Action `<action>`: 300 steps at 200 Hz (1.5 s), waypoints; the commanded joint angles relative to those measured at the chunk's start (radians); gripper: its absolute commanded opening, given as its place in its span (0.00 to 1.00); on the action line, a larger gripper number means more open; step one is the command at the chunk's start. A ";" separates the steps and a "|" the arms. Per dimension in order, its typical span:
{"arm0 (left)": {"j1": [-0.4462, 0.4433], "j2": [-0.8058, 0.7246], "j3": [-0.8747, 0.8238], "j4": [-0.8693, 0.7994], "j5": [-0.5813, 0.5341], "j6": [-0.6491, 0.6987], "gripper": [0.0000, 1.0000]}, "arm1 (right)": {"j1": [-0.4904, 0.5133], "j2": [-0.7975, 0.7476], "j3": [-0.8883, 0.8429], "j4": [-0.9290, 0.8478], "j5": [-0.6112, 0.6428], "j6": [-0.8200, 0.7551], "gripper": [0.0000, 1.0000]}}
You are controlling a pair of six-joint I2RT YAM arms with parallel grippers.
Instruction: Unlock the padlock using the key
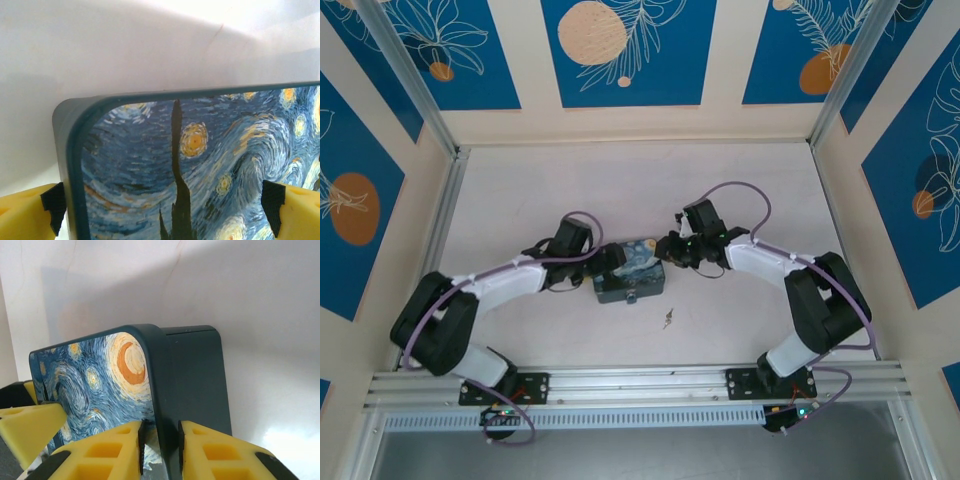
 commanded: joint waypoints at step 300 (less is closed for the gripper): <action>0.038 -0.103 -0.015 0.072 0.080 -0.130 1.00 | 0.256 -0.521 -0.340 -0.382 0.251 0.384 0.63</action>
